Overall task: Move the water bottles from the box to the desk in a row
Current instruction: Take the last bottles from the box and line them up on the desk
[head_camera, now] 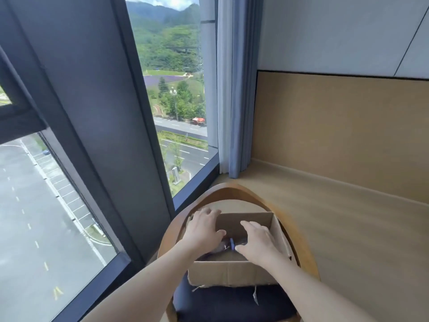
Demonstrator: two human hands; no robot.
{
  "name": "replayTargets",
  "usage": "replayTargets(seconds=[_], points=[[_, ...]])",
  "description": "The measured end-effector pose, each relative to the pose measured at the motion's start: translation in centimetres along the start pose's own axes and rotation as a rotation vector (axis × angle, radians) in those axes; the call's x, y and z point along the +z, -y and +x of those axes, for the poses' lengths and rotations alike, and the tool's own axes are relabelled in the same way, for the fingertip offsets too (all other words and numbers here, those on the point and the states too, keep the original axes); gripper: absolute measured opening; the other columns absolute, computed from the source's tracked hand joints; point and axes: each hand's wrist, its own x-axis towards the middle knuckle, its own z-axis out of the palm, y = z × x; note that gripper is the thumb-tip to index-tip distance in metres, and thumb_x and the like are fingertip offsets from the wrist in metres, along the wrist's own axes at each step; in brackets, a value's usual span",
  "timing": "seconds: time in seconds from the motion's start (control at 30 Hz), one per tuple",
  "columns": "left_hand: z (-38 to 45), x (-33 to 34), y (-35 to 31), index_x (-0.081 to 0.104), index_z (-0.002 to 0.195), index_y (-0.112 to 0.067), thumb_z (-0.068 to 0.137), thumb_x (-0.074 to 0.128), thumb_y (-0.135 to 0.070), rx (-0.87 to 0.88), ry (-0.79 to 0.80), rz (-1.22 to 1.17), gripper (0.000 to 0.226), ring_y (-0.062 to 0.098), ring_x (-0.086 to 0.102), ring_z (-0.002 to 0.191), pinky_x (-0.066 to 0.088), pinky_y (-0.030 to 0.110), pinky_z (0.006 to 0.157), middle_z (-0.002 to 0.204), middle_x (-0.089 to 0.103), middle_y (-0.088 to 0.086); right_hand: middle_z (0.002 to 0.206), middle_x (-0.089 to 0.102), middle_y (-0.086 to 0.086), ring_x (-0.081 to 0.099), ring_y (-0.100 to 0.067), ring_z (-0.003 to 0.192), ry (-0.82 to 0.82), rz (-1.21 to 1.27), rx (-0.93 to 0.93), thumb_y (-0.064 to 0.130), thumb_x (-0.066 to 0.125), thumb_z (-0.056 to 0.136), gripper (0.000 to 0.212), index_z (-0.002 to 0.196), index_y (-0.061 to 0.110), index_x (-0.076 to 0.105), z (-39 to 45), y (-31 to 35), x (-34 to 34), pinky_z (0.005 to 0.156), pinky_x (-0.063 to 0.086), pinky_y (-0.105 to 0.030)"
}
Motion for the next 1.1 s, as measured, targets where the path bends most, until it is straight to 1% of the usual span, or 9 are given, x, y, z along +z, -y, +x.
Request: replayTargets(seconds=[0.17,0.27,0.37,0.53,0.63,0.77,0.87,0.93,1.1], points=[[8.5,4.2,1.8,0.045,0.148,-0.029,0.094,0.066,-0.039,-0.105,0.095,-0.050,0.060,0.024,0.042,0.137,0.042,0.039,0.109,0.150,0.049,0.000,0.160,0.036,0.000,0.035,-0.028,0.144,0.148,-0.019,0.017,0.045,0.067,0.091,0.079,0.158,0.026,0.029,10.1,-2.3,2.0,0.114,0.037,-0.041],[12.8,6.7,2.6,0.043,0.151,-0.025,0.092,0.064,-0.040,-0.152,0.189,-0.039,0.065,0.024,0.040,0.140,0.038,0.039,0.113,0.153,0.046,0.001,0.158,0.039,0.001,0.038,-0.027,0.141,0.235,-0.006,0.052,0.044,0.068,0.091,0.078,0.157,0.027,0.030,14.6,-4.1,3.1,0.114,0.038,-0.041],[16.4,9.4,3.3,0.043,0.150,-0.024,0.093,0.063,-0.043,-0.214,0.289,-0.046,0.063,0.025,0.041,0.138,0.041,0.039,0.112,0.149,0.047,0.002,0.156,0.042,0.000,0.040,-0.028,0.140,0.344,0.006,0.089,0.041,0.067,0.090,0.079,0.157,0.026,0.030,18.3,-6.3,4.9,0.113,0.039,-0.041],[19.4,15.1,5.3,0.048,0.142,-0.021,0.093,0.063,-0.039,-0.262,0.447,-0.043,0.055,0.027,0.043,0.131,0.044,0.039,0.105,0.137,0.049,0.003,0.156,0.042,-0.001,0.038,-0.028,0.142,0.511,-0.002,0.167,0.040,0.069,0.090,0.079,0.158,0.027,0.030,22.4,-9.4,9.7,0.113,0.038,-0.042],[19.5,18.5,7.0,0.043,0.148,-0.023,0.092,0.063,-0.038,-0.304,0.520,-0.053,0.061,0.027,0.041,0.135,0.042,0.038,0.107,0.142,0.047,0.003,0.152,0.045,-0.002,0.041,-0.029,0.139,0.598,-0.023,0.192,0.039,0.069,0.089,0.078,0.157,0.028,0.031,24.4,-10.9,12.9,0.111,0.040,-0.042],[19.4,23.6,9.5,0.042,0.148,-0.021,0.092,0.063,-0.039,-0.354,0.616,-0.043,0.062,0.029,0.039,0.136,0.040,0.041,0.110,0.148,0.044,0.008,0.155,0.042,-0.006,0.039,-0.031,0.141,0.601,-0.087,0.183,0.033,0.071,0.087,0.078,0.155,0.029,0.034,27.3,-13.0,16.7,0.115,0.036,-0.044],[19.0,27.4,10.8,0.042,0.147,-0.018,0.092,0.062,-0.035,-0.413,0.703,-0.047,0.061,0.031,0.039,0.137,0.040,0.041,0.111,0.148,0.043,0.010,0.162,0.030,-0.007,0.023,-0.030,0.151,0.595,-0.241,0.061,0.026,0.072,0.087,0.082,0.157,0.026,0.029,29.3,-14.5,19.0,0.123,0.023,-0.053],[18.3,29.7,11.3,0.045,0.144,-0.017,0.091,0.061,-0.033,-0.436,0.755,-0.055,0.057,0.032,0.041,0.134,0.041,0.039,0.109,0.143,0.045,0.009,0.164,0.025,-0.007,0.016,-0.030,0.153,0.602,-0.324,-0.016,0.019,0.071,0.087,0.084,0.158,0.024,0.027,30.5,-15.4,20.2,0.123,0.018,-0.057],[17.0,33.4,12.0,0.047,0.135,-0.021,0.088,0.065,-0.035,-0.456,0.836,-0.059,0.052,0.031,0.042,0.131,0.046,0.044,0.103,0.137,0.044,0.005,0.156,0.029,-0.008,0.019,-0.036,0.145,0.606,-0.448,-0.021,0.008,0.069,0.082,0.092,0.159,0.024,0.022,31.9,-17.1,22.6,0.119,0.021,-0.057]])
